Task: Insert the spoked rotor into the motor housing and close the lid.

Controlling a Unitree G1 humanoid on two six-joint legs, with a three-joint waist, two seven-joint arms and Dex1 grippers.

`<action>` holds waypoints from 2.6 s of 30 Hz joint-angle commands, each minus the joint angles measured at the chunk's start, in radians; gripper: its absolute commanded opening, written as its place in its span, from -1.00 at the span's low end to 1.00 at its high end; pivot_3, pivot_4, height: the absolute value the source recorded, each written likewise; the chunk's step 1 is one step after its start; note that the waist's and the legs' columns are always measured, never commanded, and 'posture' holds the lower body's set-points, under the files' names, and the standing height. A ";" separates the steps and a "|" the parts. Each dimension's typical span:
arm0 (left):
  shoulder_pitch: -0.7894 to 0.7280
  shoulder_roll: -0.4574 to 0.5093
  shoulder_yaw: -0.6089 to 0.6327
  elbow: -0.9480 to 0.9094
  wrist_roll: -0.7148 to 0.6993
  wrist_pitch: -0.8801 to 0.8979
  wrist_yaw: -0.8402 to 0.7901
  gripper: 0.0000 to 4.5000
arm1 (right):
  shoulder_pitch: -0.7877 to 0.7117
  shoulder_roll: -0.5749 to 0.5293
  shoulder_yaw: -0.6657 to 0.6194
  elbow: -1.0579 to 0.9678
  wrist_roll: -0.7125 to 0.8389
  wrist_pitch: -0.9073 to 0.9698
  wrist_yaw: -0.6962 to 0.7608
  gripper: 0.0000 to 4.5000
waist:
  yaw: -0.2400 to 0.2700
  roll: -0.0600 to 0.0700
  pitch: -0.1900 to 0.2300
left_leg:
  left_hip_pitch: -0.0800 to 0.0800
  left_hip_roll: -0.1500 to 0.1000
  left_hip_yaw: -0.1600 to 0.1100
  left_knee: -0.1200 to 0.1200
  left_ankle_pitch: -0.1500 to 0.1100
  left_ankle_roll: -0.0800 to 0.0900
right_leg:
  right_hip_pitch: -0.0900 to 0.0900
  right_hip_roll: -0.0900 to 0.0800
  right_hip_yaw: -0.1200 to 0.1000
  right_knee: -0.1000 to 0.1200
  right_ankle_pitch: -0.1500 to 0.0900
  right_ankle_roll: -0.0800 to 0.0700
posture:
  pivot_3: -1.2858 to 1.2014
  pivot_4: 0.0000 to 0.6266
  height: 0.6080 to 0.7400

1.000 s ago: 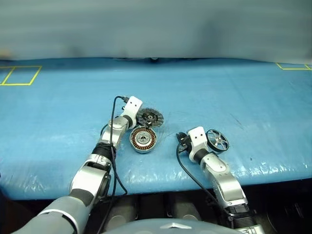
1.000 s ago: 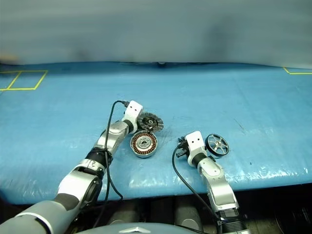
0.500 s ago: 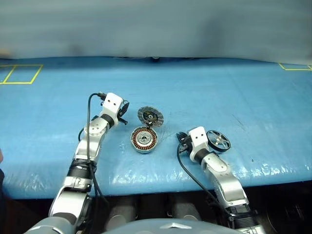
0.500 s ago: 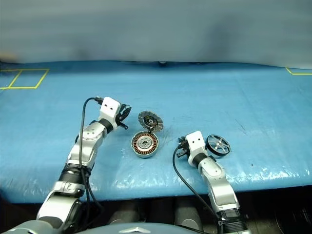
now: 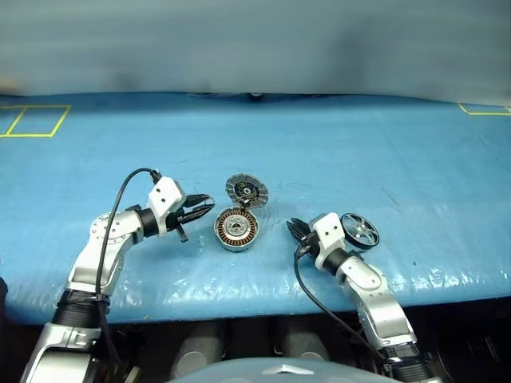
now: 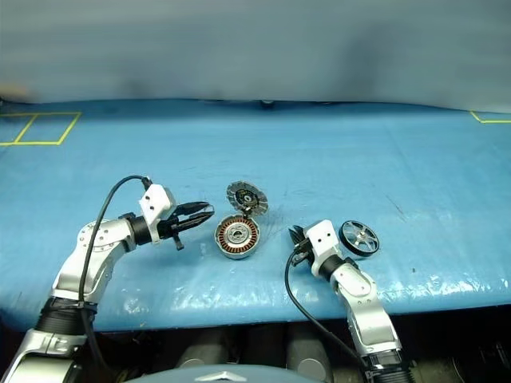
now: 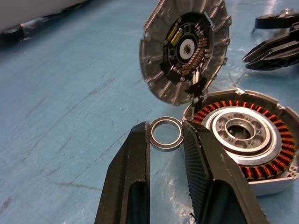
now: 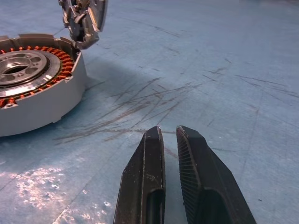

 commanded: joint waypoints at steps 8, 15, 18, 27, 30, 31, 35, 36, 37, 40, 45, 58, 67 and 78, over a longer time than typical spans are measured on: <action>-0.109 -0.044 -0.109 0.043 -0.066 0.020 -0.171 -0.68 | -0.005 0.005 0.022 -0.024 0.050 -0.012 0.062 -0.75 | 0.000 0.000 0.000 | 0.000 0.000 0.000 0.000 0.002 0.004 | 0.001 0.000 0.000 0.000 0.000 0.000 | 0.03 -0.52 1.00; -0.167 -0.035 -0.169 0.155 0.017 -0.053 -0.215 -0.68 | 0.003 0.003 0.045 -0.029 0.063 -0.010 0.098 -0.75 | -0.001 0.000 0.000 | 0.000 0.000 0.000 0.000 0.003 0.005 | 0.000 0.001 0.000 0.000 0.000 0.000 | 0.03 -0.52 1.00; -0.185 -0.029 -0.194 0.204 0.060 -0.099 -0.232 -0.68 | 0.005 -0.001 0.055 -0.034 0.064 -0.010 0.115 -0.75 | 0.000 0.000 0.000 | 0.000 0.000 0.000 0.000 0.002 0.005 | 0.000 0.001 0.000 0.000 0.000 0.000 | 0.03 -0.52 1.00; -0.213 -0.035 -0.200 0.261 0.101 -0.167 -0.240 -0.68 | 0.001 -0.007 0.060 -0.031 0.062 -0.014 0.131 -0.75 | 0.000 0.000 0.000 | 0.000 0.000 0.000 0.000 0.002 0.005 | 0.000 0.000 0.000 0.000 0.000 0.000 | 0.03 -0.52 1.00; -0.215 -0.035 -0.203 0.267 0.102 -0.170 -0.248 -0.68 | -0.004 -0.007 0.060 -0.021 0.058 -0.018 0.130 -0.75 | 0.000 0.000 0.000 | 0.000 0.000 0.000 0.000 0.002 0.005 | 0.000 0.000 0.000 0.000 0.000 0.000 | 0.03 -0.52 1.00; -0.215 -0.034 -0.204 0.268 0.101 -0.168 -0.252 -0.68 | -0.006 -0.007 0.060 -0.016 0.057 -0.019 0.130 -0.75 | 0.000 0.000 0.000 | 0.000 0.000 0.000 0.000 0.002 0.005 | 0.000 0.000 0.000 0.000 0.000 0.000 | 0.03 -0.52 1.00; -0.214 -0.030 -0.209 0.272 0.108 -0.167 -0.263 -0.68 | -0.008 -0.007 0.060 -0.007 0.053 -0.024 0.128 -0.75 | 0.000 0.000 0.000 | 0.000 0.000 0.000 0.000 0.002 0.005 | 0.000 0.000 0.000 0.000 0.000 0.000 | 0.03 -0.52 1.00; -0.214 -0.028 -0.209 0.274 0.109 -0.167 -0.265 -0.68 | -0.008 -0.007 0.059 -0.004 0.052 -0.026 0.127 -0.75 | 0.000 0.000 0.000 | 0.000 0.000 0.000 0.000 0.002 0.005 | 0.000 0.000 0.000 0.000 0.000 0.000 | 0.03 -0.52 1.00; -0.214 -0.026 -0.208 0.274 0.111 -0.169 -0.266 -0.68 | -0.007 -0.007 0.059 -0.003 0.052 -0.027 0.127 -0.75 | 0.000 0.000 0.000 | 0.000 0.000 0.000 0.000 0.002 0.005 | 0.000 0.000 0.000 0.000 0.000 0.000 | 0.03 -0.52 1.00; -0.216 -0.020 -0.203 0.277 0.115 -0.172 -0.269 -0.68 | -0.007 -0.006 0.058 -0.001 0.050 -0.028 0.126 -0.75 | 0.000 0.000 0.000 | 0.000 0.000 0.000 0.000 0.002 0.005 | 0.000 0.000 0.000 0.000 0.000 0.000 | 0.03 -0.52 1.00; -0.216 -0.014 -0.204 0.279 0.128 -0.175 -0.272 -0.68 | -0.007 -0.003 0.057 -0.001 0.046 -0.030 0.123 -0.75 | 0.000 0.000 0.000 | 0.000 0.000 0.000 0.000 0.002 0.005 | 0.000 0.000 0.000 0.000 0.000 0.000 | 0.03 -0.52 1.00; -0.217 -0.021 -0.202 0.291 0.136 -0.167 -0.267 -0.68 | -0.003 -0.004 0.058 -0.010 0.043 -0.019 0.120 -0.75 | 0.000 0.000 0.000 | 0.000 0.000 0.000 0.000 0.002 0.006 | 0.000 0.000 0.000 0.000 0.000 0.000 | 0.03 -0.52 1.00; -0.207 -0.044 -0.177 0.282 0.098 -0.168 -0.249 -0.08 | -0.004 -0.002 0.064 0.003 0.039 -0.023 0.122 -0.75 | 0.000 0.000 0.000 | 0.000 0.000 0.000 0.000 0.002 0.006 | 0.000 0.000 0.000 0.000 0.000 0.000 | 0.03 -0.52 1.00; -0.191 -0.032 -0.128 0.266 0.057 -0.142 -0.231 -0.32 | -0.017 -0.001 0.062 0.029 0.038 -0.033 0.126 -0.75 | 0.000 0.000 0.000 | 0.000 0.000 0.000 0.000 0.002 0.006 | 0.000 0.000 0.000 0.000 0.000 0.000 | 0.03 -0.52 1.00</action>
